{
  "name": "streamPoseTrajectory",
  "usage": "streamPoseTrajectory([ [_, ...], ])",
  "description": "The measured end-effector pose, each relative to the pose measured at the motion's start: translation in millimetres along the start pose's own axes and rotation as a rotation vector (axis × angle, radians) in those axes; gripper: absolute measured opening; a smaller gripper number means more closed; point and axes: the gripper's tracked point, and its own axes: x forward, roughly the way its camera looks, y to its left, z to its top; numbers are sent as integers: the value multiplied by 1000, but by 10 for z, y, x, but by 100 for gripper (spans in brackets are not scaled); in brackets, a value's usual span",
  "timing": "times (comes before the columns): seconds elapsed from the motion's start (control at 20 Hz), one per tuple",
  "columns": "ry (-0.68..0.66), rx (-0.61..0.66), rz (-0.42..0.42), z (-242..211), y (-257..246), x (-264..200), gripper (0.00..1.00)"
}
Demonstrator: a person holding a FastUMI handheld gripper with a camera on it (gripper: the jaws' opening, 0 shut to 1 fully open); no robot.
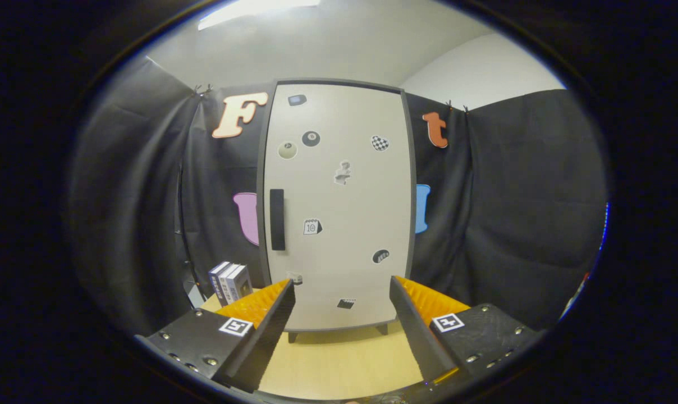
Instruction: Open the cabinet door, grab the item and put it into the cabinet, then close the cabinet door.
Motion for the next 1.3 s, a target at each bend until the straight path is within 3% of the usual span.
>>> streamPoseTrajectory([
  [1.3, 33, -11, 4, -67, 119, 19, 100],
])
